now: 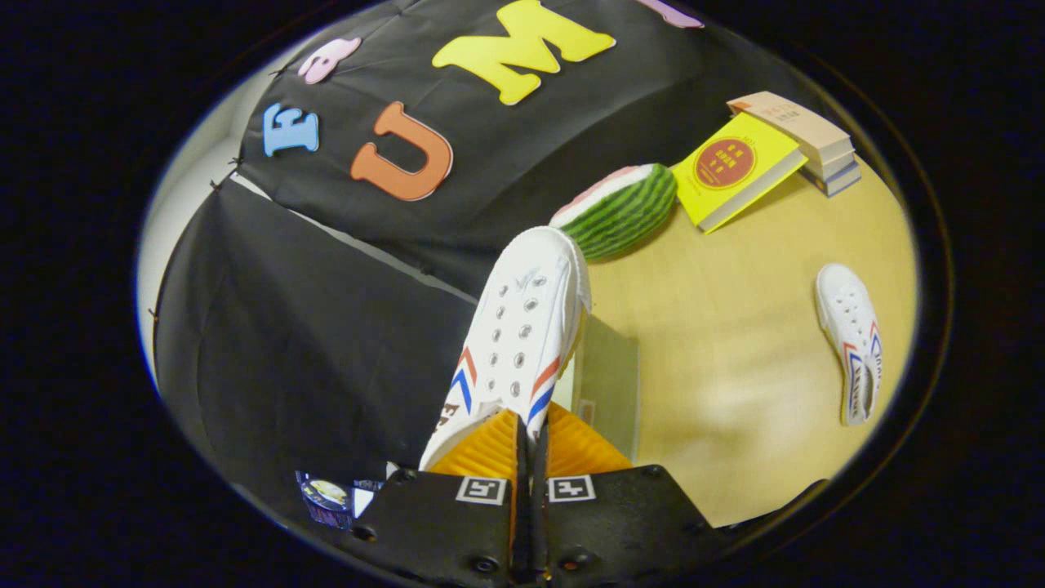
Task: Open the storage box then place both shoes into the box .Put the left shoe in first, then the right shoe, with the right side of both shoes facing outward in a uniform manner.
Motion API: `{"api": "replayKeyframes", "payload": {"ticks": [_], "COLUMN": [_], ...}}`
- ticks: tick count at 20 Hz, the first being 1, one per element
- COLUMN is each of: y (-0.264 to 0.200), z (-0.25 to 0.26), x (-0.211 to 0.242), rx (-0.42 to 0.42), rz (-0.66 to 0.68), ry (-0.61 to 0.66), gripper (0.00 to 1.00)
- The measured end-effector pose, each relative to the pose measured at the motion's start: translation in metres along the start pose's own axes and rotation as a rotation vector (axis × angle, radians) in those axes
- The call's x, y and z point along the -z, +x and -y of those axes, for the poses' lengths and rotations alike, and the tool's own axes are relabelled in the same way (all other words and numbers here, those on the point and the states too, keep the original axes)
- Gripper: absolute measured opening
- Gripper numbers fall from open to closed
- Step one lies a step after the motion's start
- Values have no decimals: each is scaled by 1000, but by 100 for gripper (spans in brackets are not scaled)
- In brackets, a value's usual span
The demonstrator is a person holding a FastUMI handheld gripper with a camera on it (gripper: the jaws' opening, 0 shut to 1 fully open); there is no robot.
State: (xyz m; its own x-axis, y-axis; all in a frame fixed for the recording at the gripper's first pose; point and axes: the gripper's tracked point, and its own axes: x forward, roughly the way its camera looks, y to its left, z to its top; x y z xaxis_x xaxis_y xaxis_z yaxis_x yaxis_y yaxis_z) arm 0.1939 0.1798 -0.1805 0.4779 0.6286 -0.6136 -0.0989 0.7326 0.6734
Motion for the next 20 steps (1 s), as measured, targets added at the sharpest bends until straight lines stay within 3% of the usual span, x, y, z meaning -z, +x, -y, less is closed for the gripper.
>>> {"api": "replayKeyframes", "payload": {"ticks": [6, 8, 11, 20], "y": [73, 97, 119, 159], "z": [-32, -37, -32, -24], "x": [47, 62, 79, 99], "rx": [13, 59, 137, 216], "rz": [-43, -41, -31, -40], "ry": [-59, -83, -108, -245], "gripper": [5, 5, 5, 5]}}
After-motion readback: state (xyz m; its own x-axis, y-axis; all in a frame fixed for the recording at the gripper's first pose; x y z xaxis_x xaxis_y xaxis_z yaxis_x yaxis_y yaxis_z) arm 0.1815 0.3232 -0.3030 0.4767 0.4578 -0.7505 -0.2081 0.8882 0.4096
